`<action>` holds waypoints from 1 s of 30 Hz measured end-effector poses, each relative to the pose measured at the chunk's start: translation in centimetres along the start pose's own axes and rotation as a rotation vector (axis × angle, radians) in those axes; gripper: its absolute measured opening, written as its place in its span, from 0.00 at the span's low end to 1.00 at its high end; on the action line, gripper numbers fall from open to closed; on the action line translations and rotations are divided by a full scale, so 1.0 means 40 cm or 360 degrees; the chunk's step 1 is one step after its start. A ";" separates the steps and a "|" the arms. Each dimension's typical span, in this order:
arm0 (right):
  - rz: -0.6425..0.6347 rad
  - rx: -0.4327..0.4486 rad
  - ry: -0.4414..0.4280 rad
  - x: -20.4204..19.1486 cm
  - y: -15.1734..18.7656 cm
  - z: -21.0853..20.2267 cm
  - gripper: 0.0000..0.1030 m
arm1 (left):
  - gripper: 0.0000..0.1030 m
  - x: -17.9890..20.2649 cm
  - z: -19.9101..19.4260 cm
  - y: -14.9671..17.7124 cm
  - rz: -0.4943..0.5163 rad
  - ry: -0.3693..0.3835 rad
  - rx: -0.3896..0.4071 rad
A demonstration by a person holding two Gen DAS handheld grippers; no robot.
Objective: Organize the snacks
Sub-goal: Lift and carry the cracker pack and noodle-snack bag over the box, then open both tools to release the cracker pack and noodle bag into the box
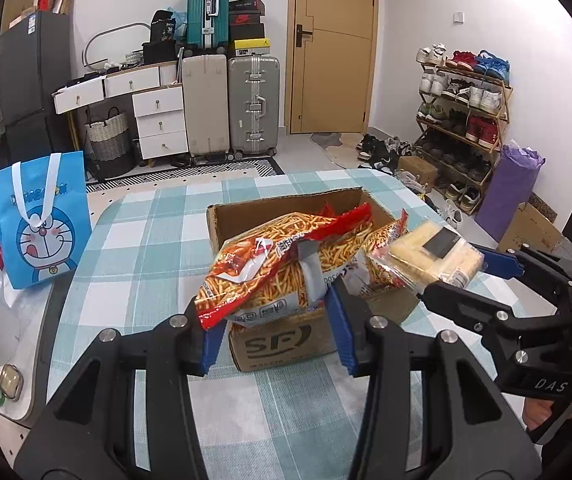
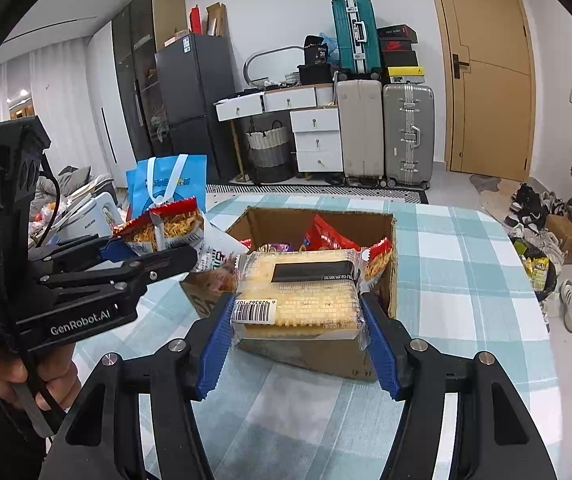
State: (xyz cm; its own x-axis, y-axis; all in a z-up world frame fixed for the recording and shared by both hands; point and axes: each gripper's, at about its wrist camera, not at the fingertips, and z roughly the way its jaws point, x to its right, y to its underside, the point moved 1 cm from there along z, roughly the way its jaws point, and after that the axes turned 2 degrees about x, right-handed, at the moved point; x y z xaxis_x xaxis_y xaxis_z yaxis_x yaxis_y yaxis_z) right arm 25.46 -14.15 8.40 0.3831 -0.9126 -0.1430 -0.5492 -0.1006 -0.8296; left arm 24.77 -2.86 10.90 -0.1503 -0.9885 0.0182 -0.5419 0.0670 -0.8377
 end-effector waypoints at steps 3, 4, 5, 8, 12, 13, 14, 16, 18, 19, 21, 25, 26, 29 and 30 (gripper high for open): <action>-0.0024 -0.0019 0.0032 0.001 -0.015 0.021 0.60 | 0.41 0.004 0.031 -0.012 0.0006 -0.0012 -0.0018; -0.0030 -0.0021 0.0034 0.002 -0.019 0.026 0.60 | 0.41 0.004 0.039 -0.014 0.0006 -0.0014 -0.0021; -0.0033 -0.0018 0.0040 0.003 -0.024 0.029 0.60 | 0.41 0.002 0.049 -0.018 0.0005 -0.0016 -0.0024; -0.0054 -0.0023 0.0047 0.006 -0.036 0.043 0.60 | 0.41 -0.006 0.075 -0.026 -0.0004 -0.0021 -0.0030; -0.0061 -0.0064 0.0062 0.019 -0.050 0.073 0.60 | 0.41 -0.016 0.117 -0.037 -0.0017 -0.0026 -0.0041; -0.0071 -0.0072 0.0068 0.019 -0.052 0.079 0.60 | 0.41 -0.018 0.126 -0.039 -0.0018 -0.0028 -0.0047; -0.0084 -0.0079 0.0085 0.020 -0.054 0.086 0.60 | 0.41 -0.018 0.136 -0.042 -0.0011 -0.0042 -0.0042; -0.0094 -0.0106 0.0107 0.026 -0.057 0.109 0.60 | 0.41 -0.017 0.151 -0.046 0.0007 -0.0061 -0.0042; -0.0093 -0.0123 0.0115 0.030 -0.059 0.127 0.60 | 0.41 -0.018 0.163 -0.052 0.0007 -0.0070 -0.0042; -0.0099 -0.0127 0.0118 0.030 -0.059 0.133 0.60 | 0.41 -0.017 0.168 -0.055 0.0010 -0.0070 -0.0044; -0.0114 -0.0144 0.0133 0.031 -0.061 0.151 0.60 | 0.41 -0.015 0.176 -0.058 0.0021 -0.0076 -0.0042; -0.0119 -0.0164 0.0146 0.035 -0.060 0.176 0.61 | 0.42 -0.021 0.196 -0.064 0.0010 -0.0066 -0.0046; -0.0115 -0.0160 0.0156 0.037 -0.060 0.179 0.61 | 0.42 -0.022 0.203 -0.063 0.0003 -0.0062 -0.0051; -0.0121 -0.0155 0.0151 0.039 -0.057 0.185 0.62 | 0.42 -0.023 0.214 -0.059 -0.0003 -0.0061 -0.0048; -0.0130 -0.0152 0.0149 0.038 -0.055 0.182 0.64 | 0.42 -0.021 0.216 -0.058 0.0004 -0.0060 -0.0047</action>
State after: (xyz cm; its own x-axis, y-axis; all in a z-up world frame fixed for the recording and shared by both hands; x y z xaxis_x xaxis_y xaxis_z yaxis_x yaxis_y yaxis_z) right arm 32.68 -12.43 6.07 0.3608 -0.9324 -0.0224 -0.5892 -0.2093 -0.7805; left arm 33.30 -3.35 8.10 -0.1207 -0.9927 -0.0050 -0.5657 0.0729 -0.8214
